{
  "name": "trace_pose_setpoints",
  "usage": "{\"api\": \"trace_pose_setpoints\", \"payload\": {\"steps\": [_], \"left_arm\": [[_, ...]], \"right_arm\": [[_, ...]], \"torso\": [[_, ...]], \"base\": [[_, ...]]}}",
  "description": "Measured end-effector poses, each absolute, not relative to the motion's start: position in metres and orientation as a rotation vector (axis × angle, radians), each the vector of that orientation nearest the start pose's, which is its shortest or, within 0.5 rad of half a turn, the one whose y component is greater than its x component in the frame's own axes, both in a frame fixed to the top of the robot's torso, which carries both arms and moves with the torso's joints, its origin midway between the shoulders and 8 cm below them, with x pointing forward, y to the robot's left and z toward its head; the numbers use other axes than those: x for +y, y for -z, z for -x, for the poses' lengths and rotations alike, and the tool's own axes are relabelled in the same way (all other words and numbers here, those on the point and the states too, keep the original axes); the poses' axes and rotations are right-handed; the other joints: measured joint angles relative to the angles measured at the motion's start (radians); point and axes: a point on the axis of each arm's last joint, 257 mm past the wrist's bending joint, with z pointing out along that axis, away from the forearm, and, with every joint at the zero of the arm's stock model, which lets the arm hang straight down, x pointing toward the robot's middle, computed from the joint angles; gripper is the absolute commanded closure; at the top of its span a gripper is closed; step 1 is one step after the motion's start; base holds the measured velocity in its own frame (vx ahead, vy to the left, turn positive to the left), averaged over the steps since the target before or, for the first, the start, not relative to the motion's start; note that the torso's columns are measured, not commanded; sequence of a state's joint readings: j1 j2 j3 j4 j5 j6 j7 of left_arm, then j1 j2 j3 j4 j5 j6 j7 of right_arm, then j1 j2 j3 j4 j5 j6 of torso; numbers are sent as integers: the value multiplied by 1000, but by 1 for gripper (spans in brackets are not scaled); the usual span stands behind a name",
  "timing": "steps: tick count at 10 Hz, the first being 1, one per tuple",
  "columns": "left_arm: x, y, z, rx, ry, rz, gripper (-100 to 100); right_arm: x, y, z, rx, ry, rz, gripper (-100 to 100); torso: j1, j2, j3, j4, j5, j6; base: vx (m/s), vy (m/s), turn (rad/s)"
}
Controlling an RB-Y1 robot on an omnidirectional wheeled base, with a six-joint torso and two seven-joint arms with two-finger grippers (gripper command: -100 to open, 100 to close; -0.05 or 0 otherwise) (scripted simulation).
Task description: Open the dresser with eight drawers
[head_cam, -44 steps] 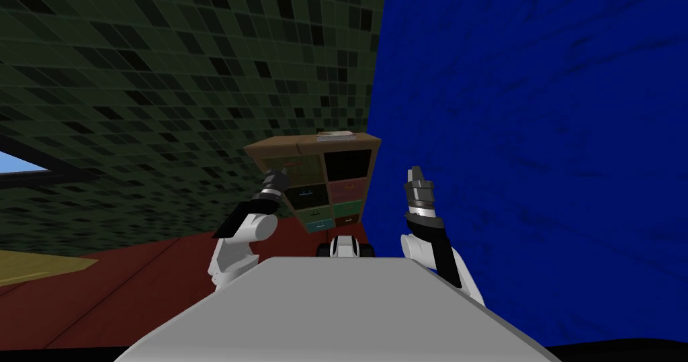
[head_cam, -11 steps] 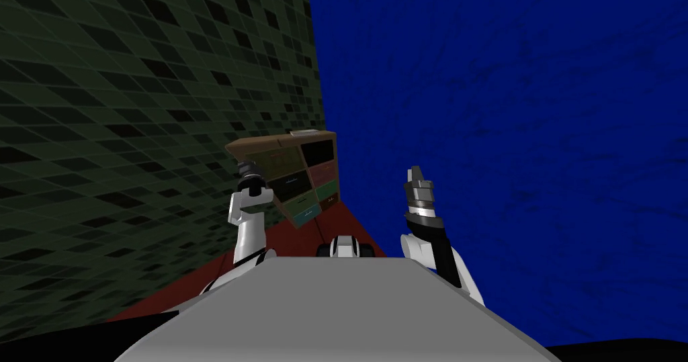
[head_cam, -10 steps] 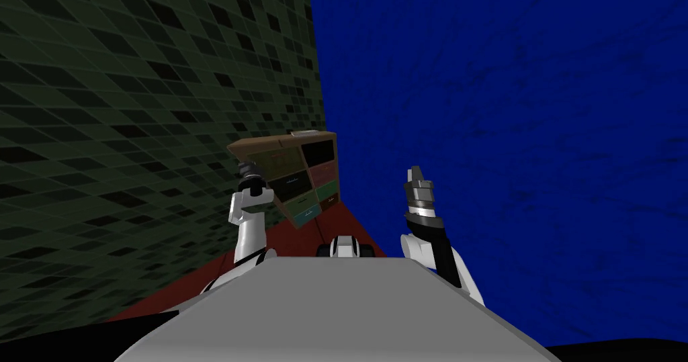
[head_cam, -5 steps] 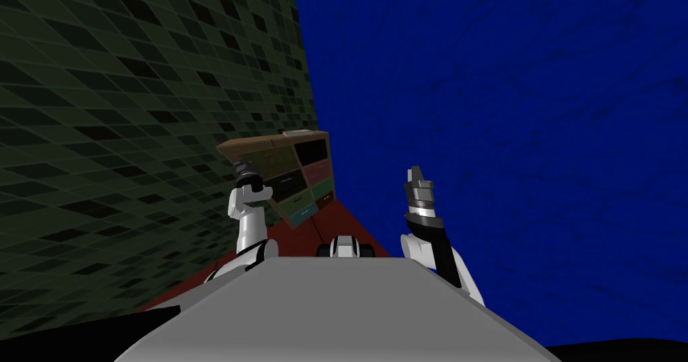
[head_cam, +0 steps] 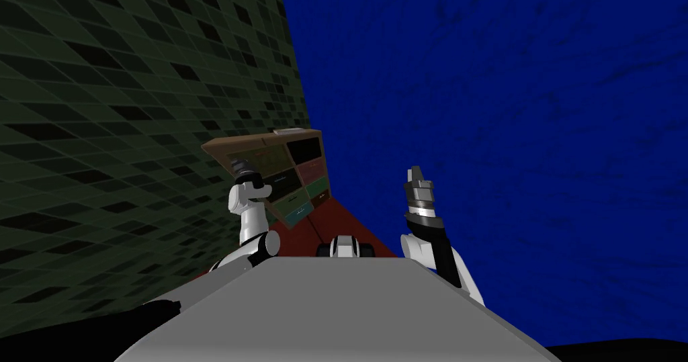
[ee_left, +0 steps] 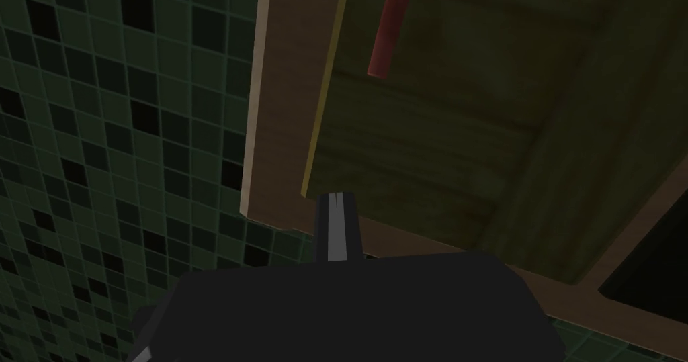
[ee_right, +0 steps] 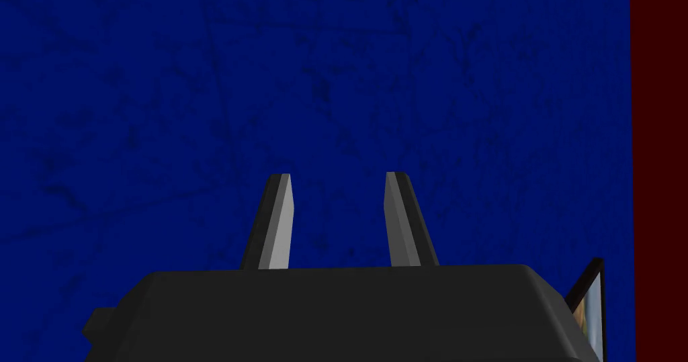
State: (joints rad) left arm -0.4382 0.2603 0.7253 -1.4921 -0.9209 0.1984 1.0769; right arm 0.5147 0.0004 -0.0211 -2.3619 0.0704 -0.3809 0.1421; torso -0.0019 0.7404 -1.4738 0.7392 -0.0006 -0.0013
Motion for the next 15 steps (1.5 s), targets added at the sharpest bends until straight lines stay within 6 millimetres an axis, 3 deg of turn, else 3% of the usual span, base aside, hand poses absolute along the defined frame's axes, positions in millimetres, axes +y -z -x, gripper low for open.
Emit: {"api": "trace_pose_setpoints", "payload": {"steps": [3, 5, 8, 10, 15], "left_arm": [[623, 4, -511, 339, 866, 1300, 100], [639, -7, -511, 292, 871, 1303, 100], [643, 3, -519, 295, 857, 1323, 100], [656, -8, -522, 250, 868, 1332, 100], [658, 3, -530, 273, 834, 1345, 100]], "right_arm": [[-282, -33, -346, 717, -1083, -596, 0], [-281, -33, -346, 716, -1084, -596, 0], [-282, -33, -346, 717, -1083, -596, 0], [-281, -33, -346, 716, -1084, -596, 0], [-282, -33, -346, 717, -1083, -596, 0]], "torso": [[4, -8, -6, -3, 1, 1], [-1, 7, 4, 2, 0, 2], [5, -9, -7, -3, 2, 1], [-2, 3, 1, 1, -1, 2], [2, -5, -4, -2, 1, 1]], "base": [[-38, -14, -117], [-173, -43, -243], [-65, -26, -64], [-163, -53, -278], [-2, 1, 12]]}}
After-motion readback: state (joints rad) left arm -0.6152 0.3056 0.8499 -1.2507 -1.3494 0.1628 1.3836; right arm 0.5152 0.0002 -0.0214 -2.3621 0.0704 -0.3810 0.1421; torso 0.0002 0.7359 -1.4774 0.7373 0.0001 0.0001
